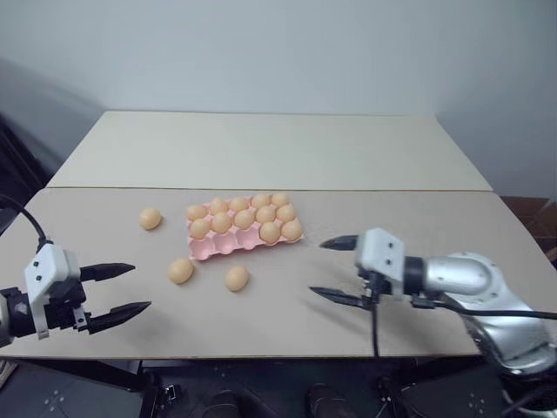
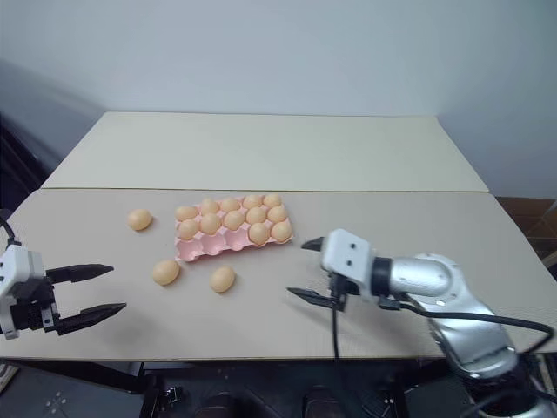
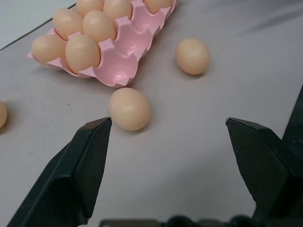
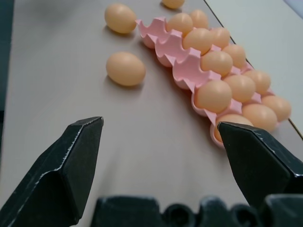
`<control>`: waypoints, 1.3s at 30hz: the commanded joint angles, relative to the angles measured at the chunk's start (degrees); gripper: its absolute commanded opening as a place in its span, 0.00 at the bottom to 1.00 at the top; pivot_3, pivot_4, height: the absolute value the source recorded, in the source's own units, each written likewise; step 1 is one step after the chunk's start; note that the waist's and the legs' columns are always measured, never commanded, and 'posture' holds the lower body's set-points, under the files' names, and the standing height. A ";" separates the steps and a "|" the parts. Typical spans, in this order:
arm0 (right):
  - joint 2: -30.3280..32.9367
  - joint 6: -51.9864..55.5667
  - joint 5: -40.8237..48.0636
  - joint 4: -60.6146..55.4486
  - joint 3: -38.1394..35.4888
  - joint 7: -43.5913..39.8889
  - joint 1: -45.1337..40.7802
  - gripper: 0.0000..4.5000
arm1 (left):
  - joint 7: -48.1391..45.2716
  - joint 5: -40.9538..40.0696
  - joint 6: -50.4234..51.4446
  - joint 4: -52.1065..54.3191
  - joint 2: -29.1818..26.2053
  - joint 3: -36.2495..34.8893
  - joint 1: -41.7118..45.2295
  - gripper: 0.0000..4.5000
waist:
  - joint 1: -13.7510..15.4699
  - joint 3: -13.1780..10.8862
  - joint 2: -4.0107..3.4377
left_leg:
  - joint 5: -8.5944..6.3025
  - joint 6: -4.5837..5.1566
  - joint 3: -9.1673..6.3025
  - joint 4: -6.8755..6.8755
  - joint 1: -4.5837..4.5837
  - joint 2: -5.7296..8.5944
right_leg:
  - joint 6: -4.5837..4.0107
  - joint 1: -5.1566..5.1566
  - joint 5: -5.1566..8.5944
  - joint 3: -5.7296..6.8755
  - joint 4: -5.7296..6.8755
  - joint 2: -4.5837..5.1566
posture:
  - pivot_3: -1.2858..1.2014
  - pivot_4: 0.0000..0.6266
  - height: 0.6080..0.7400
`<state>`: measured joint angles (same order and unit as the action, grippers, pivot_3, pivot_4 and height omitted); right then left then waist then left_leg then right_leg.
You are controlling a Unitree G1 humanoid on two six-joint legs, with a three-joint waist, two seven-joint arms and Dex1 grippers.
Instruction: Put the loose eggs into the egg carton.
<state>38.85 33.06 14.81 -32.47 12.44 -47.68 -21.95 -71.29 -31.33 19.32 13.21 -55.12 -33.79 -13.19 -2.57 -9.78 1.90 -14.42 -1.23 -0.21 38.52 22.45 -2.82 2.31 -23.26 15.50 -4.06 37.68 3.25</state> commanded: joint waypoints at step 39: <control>-29.02 -7.15 -21.54 23.43 21.18 14.24 -8.65 0.56 | 2.29 0.31 -1.10 3.24 0.66 -0.06 -1.75 0.93 | -0.07 0.03 0.05 | 0.09 -0.15 -0.03 0.06 0.70 0.01 | -0.04 -0.89 -0.02 0.01 0.38 0.00 | 0.52 0.24 1.00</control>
<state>10.21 27.33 -6.54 -7.33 34.82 -33.68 -30.36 -69.06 -30.85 19.00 15.54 -54.35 -33.55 -15.48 -2.64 -9.75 1.95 -14.33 -1.38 -0.23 38.58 23.15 -2.81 2.27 -24.15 15.48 -4.05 38.06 3.25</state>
